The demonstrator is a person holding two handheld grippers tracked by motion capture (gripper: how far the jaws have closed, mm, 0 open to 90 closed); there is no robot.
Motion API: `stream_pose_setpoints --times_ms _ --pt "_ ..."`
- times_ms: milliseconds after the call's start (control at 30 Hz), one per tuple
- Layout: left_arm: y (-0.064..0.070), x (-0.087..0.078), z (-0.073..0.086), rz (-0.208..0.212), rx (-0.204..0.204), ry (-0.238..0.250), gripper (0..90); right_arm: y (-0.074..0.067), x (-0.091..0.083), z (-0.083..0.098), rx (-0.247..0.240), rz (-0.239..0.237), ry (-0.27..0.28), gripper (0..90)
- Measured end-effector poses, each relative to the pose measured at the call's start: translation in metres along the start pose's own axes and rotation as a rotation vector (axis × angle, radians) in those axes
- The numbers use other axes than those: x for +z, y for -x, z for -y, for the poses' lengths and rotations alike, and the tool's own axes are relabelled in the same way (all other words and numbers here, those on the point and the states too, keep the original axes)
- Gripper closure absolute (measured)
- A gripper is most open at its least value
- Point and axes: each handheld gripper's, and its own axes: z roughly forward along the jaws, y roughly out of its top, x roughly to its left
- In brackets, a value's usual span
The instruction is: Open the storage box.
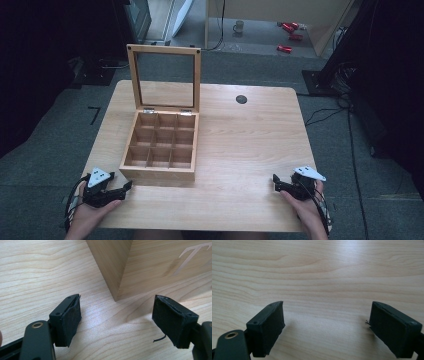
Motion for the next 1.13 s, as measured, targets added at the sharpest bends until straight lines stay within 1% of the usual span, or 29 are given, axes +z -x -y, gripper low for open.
stream_pose_setpoints --times_ms 133,200,333,500,700,1133 --pt "0.0 0.0 0.0 0.001 -0.001 0.001 23.7 0.003 -0.004 0.004 -0.002 0.013 -0.001 13.0" --pt "0.0 0.0 0.0 0.001 -0.001 0.001 23.7 0.004 -0.007 0.008 -0.016 0.021 -0.008 13.0" --pt "0.0 0.0 0.0 0.003 -0.003 0.003 23.8 0.004 -0.009 0.01 -0.026 0.02 -0.021 12.8" --pt "0.0 -0.001 0.001 0.003 -0.002 0.001 23.8 0.008 -0.014 0.015 -0.044 0.005 -0.031 8.9" --pt "0.0 -0.001 0.001 0.001 -0.003 0.004 23.8 0.013 -0.019 0.02 -0.031 0.02 -0.043 4.8" --pt "0.001 -0.001 0.001 -0.007 0.001 0.001 24.4 0.013 -0.019 0.02 -0.031 0.02 -0.042 4.7"
